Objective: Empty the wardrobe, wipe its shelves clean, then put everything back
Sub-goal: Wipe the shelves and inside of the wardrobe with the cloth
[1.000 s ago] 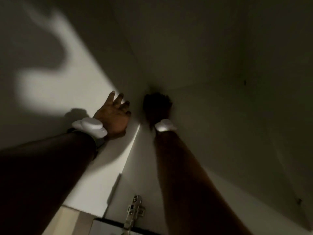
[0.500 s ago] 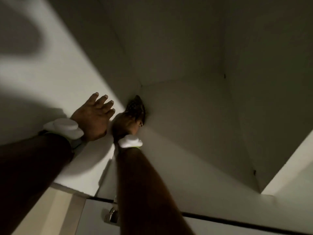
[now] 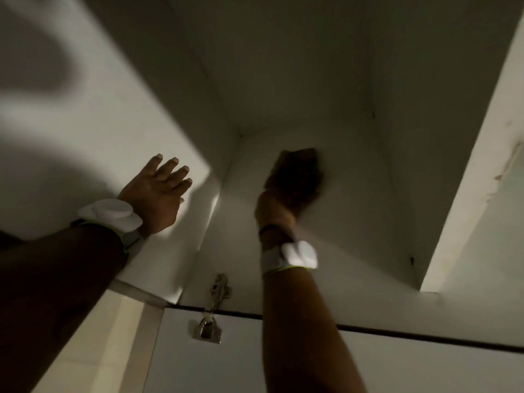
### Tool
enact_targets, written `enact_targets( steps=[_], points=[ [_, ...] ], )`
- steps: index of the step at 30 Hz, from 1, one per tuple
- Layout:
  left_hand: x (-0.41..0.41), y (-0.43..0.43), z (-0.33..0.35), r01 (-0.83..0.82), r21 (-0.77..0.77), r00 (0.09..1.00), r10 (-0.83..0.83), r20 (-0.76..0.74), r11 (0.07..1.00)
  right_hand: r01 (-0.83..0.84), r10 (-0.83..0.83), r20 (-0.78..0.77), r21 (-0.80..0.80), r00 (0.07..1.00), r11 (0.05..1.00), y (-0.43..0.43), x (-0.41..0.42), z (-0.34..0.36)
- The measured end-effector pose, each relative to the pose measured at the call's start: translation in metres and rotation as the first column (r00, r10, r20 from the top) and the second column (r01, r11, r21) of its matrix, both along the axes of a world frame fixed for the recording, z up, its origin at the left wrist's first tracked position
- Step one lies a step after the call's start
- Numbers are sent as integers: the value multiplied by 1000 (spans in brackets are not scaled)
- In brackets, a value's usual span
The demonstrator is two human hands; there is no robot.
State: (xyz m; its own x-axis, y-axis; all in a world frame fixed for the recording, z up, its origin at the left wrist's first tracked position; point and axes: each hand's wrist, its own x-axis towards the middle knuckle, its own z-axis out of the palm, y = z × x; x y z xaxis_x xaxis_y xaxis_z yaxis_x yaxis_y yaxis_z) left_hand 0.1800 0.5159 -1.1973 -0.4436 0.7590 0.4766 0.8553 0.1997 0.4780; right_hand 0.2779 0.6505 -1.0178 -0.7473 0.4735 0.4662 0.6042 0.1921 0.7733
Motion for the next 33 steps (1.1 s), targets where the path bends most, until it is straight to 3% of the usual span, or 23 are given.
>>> enact_targets(
  steps=[1, 2, 4, 6, 9, 11, 13, 16, 19, 21, 23, 26, 29, 31, 33],
  points=[
    [-1, -2, 0, -8, -13, 1000, 8, 13, 1000, -19, 20, 14, -64, 1000, 998, -8, 3, -26],
    [0, -2, 0, -15, -18, 1000, 16, 14, 1000, 24, -9, 58, -268, 998, 963, -18, 6, -50],
    [-2, -2, 5, -20, -44, 1000, 20, -2, 999, 149, -101, 120, -515, 988, 844, -32, 16, -97],
    [-3, -4, 4, -15, -96, 1000, 13, -24, 995, 258, -193, 173, -569, 966, 781, -45, 18, -70],
    [-5, -7, 10, 27, -166, 1000, -27, 5, 986, 82, -50, 97, -355, 994, 931, -45, 26, 12],
    [-7, -8, 13, 56, -197, 998, -53, 18, 979, 106, -113, -25, -193, 993, 975, -67, 35, 65],
    [-6, -13, 12, 59, -182, 998, -58, 10, 981, 220, -224, -21, -121, 974, 968, -89, 45, 97],
    [13, -26, 8, -14, -146, 999, 21, 46, 989, 325, -326, 23, -168, 945, 930, -99, 58, 72],
    [31, -30, 2, -53, -178, 997, 62, 43, 983, 269, -173, 255, -419, 952, 867, -116, 53, -33],
    [29, -31, 3, -57, -221, 998, 61, 12, 974, 331, -157, 370, -472, 916, 817, -112, 49, -79],
    [25, -33, 7, -69, -252, 998, 70, -6, 965, 344, -136, 429, -457, 893, 820, -99, 46, -57],
    [26, -37, 15, -59, -278, 998, 63, 7, 959, 220, -151, 193, -412, 969, 885, -99, 48, 50],
    [23, -41, 21, -32, -308, 999, 43, 26, 951, 411, -428, 29, -348, 903, 843, -124, 51, 143],
    [22, -45, 27, -16, -326, 999, 27, 27, 945, 383, -412, -43, -290, 910, 877, -132, 56, 139],
    [22, -50, 31, 11, -340, 1000, -8, 10, 940, 327, -285, 176, -310, 942, 893, -141, 69, 80]
  ],
)
